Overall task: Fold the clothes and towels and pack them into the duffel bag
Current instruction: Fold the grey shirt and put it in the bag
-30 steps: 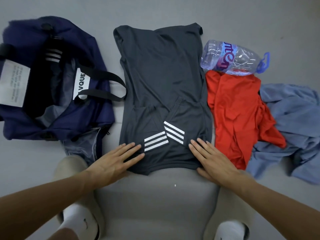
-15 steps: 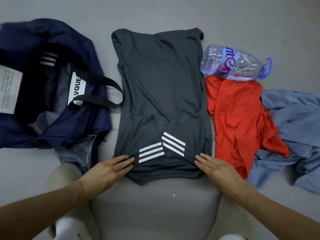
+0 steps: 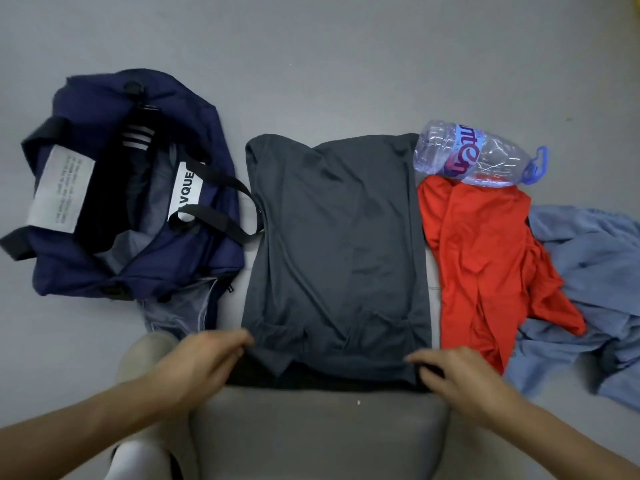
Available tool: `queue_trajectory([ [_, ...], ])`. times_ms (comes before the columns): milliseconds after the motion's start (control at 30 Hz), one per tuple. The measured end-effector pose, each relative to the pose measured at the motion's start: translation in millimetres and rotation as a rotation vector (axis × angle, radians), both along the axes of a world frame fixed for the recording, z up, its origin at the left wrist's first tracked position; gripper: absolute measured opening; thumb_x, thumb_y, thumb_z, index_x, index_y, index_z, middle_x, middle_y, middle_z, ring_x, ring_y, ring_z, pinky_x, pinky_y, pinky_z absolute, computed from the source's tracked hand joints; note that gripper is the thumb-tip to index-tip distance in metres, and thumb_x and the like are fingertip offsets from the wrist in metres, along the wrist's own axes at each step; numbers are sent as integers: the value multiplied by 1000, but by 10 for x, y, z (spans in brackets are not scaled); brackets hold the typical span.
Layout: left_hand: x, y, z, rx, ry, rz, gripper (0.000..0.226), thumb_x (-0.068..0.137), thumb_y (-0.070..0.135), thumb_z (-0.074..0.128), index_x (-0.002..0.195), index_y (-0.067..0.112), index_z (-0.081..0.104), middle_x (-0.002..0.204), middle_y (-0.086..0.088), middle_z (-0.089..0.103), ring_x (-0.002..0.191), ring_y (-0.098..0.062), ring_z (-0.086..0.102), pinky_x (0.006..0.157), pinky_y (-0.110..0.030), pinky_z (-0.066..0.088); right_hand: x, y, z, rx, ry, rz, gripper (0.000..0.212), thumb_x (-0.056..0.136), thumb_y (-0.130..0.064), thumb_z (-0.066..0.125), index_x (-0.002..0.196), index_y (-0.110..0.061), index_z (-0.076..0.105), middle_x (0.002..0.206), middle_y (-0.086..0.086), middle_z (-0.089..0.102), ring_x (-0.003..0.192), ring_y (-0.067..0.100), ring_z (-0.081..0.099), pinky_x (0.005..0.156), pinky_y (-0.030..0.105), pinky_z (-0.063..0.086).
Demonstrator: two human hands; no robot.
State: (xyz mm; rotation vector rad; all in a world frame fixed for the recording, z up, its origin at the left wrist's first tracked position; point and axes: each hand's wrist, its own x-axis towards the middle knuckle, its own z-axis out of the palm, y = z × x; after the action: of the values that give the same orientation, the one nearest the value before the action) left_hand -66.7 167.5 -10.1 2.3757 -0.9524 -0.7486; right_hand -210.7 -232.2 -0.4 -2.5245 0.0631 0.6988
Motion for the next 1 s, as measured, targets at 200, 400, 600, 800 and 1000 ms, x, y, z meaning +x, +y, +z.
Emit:
queue_trajectory([
  [200,725,-455,-72,-25,-183,125,32,98,33,34,118,31,59,112,8,68,102,-16,66,87,-32,53,766,-176,52,-16,-194,-197,38,88,-12,68,113,-40,72,62,-12,66,58,0,60,56,19,36],
  [400,1572,-869,-3,-67,-242,181,28,103,14,44,119,30,61,114,6,69,107,-19,63,92,-38,50,1643,-381,52,-83,-307,-146,32,89,-12,65,113,-31,73,95,-3,77,92,25,71,71,27,41],
  [600,2588,-1246,183,-99,-358,310,31,103,13,41,119,28,64,113,7,70,105,-18,63,90,-35,48,2836,-747,45,-70,-430,-236,34,92,-18,59,122,-29,68,109,3,74,103,29,67,88,38,50],
  [800,3120,-1533,-63,137,-645,346,37,101,15,47,137,16,55,133,-12,59,120,-37,52,92,-51,47,3517,-857,-123,-284,-462,-282,49,96,-17,51,145,-15,46,140,14,55,123,38,54,100,46,43],
  [1000,2209,-1877,-680,194,-501,36,59,105,36,34,159,18,23,164,-11,24,152,-32,19,123,-47,21,3067,-321,-702,-370,-307,110,72,99,-57,32,160,-23,14,167,5,6,154,27,2,124,44,13],
])
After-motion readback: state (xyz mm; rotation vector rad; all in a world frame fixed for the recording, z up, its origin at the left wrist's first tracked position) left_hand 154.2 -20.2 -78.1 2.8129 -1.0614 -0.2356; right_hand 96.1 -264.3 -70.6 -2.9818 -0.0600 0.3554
